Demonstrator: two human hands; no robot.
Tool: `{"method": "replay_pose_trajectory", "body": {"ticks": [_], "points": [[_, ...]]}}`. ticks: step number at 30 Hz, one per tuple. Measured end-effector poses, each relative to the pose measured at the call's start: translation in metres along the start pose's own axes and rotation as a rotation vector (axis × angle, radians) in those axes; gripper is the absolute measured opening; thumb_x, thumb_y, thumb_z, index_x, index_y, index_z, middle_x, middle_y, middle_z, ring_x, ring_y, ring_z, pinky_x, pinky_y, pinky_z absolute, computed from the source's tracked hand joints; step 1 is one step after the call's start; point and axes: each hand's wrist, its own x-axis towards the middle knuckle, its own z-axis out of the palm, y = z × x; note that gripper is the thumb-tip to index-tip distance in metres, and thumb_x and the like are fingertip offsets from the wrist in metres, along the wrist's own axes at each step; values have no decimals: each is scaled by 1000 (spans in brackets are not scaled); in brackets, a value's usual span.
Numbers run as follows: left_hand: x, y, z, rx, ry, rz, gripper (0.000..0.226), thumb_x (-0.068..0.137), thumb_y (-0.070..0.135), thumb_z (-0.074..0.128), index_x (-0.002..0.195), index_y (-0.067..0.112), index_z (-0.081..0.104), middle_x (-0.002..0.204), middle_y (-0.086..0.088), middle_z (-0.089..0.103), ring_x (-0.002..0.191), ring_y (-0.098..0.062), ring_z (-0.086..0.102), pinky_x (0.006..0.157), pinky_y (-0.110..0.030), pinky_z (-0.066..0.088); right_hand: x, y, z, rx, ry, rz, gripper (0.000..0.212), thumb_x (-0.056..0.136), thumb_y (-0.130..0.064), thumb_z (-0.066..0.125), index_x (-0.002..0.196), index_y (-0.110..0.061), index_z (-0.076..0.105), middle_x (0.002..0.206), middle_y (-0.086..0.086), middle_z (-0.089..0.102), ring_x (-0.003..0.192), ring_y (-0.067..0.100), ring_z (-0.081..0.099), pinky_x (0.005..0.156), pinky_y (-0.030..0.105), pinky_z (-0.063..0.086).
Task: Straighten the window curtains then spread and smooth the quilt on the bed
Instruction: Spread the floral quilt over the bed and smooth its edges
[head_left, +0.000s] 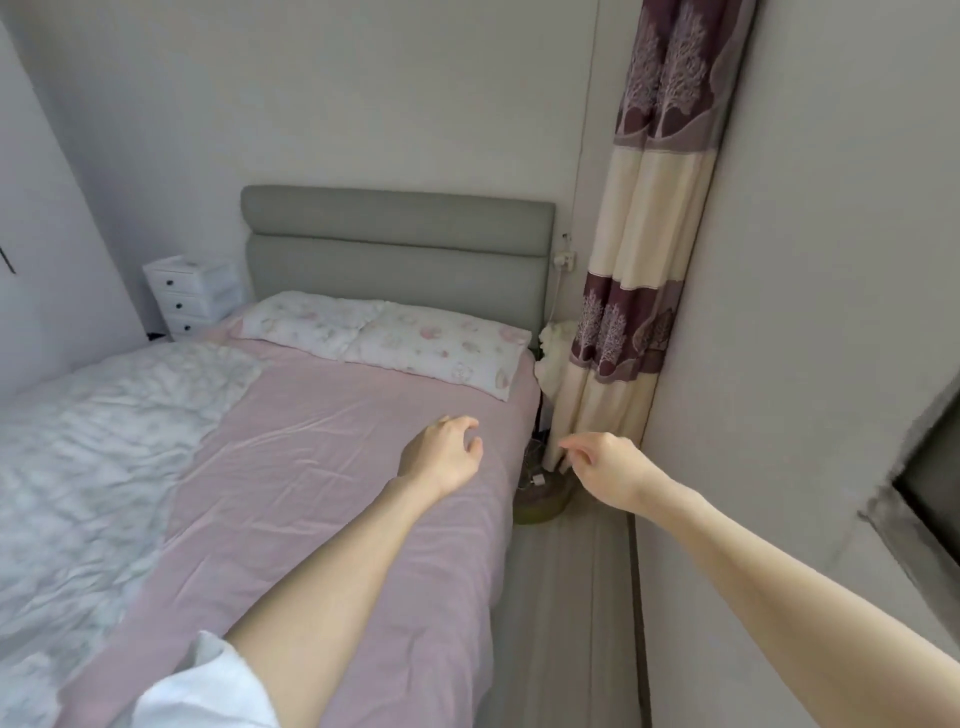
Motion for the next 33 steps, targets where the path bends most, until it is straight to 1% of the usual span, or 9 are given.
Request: {"method": "replay_pose_trajectory", "body": {"ticks": [3, 6, 14, 17, 24, 27, 30, 32, 33], "points": [[76, -14, 0, -23, 15, -40, 37, 92, 26, 45, 128, 18, 52, 132, -4, 55, 119, -25, 52, 95, -33, 44, 90, 7, -12, -7, -26, -30, 34, 93, -8, 37, 121, -6, 57, 118, 17, 63, 106, 36, 59, 93, 39, 47], [140, -37, -6, -29, 52, -107, 37, 91, 23, 45, 127, 17, 53, 130, -5, 56, 118, -25, 53, 96, -35, 45, 173, 7, -15, 5, -36, -75, 39, 94, -11, 38, 131, -12, 49, 126, 13, 60, 115, 30, 56, 98, 36, 45], [260, -131, -4, -8, 85, -340, 36, 94, 26, 44, 128, 18, 53, 129, -6, 56, 116, -24, 54, 96, -35, 45, 368, -4, 34, 51, -200, -230, 36, 94, -12, 40, 128, -15, 53, 131, 5, 58, 117, 20, 54, 97, 20, 38], [303, -170, 0, -1, 115, -471, 35, 93, 27, 45, 126, 19, 54, 126, -6, 57, 113, -25, 56, 96, -36, 46, 441, -15, 51, 45, -273, -320, 38, 95, -14, 37, 129, -18, 51, 135, 2, 55, 120, 16, 52, 98, 20, 37], [425, -228, 28, -48, 163, -754, 36, 94, 29, 45, 128, 19, 51, 128, -6, 56, 116, -24, 54, 98, -33, 42, 616, -19, 71, 50, -442, -482, 39, 97, -16, 33, 134, -18, 46, 136, 1, 52, 102, 12, 58, 73, 12, 40], [463, -239, 37, -76, 159, -795, 37, 93, 31, 46, 129, 22, 50, 129, -4, 55, 116, -22, 54, 98, -33, 41, 679, -23, 82, 36, -493, -499, 37, 96, -14, 33, 127, -19, 51, 122, 1, 59, 88, 11, 60, 69, 18, 42], [488, -269, 34, -82, 180, -865, 38, 93, 30, 47, 130, 21, 49, 129, -5, 55, 117, -22, 54, 99, -34, 42, 738, -43, 109, 15, -536, -533, 30, 94, -13, 32, 97, -30, 57, 93, -6, 58, 73, 11, 53, 58, 17, 39], [493, -292, 29, -71, 192, -915, 39, 93, 30, 46, 130, 20, 49, 129, -6, 54, 118, -23, 53, 99, -36, 42, 759, -61, 128, 27, -560, -572, 34, 93, -12, 32, 90, -35, 57, 86, -13, 55, 76, 12, 53, 68, 22, 41], [496, -305, 27, -73, 202, -942, 39, 93, 29, 46, 130, 20, 49, 129, -7, 54, 117, -24, 53, 99, -36, 43, 768, -68, 139, 33, -583, -588, 35, 93, -11, 33, 98, -34, 59, 92, -11, 58, 83, 11, 55, 78, 25, 42]]}}
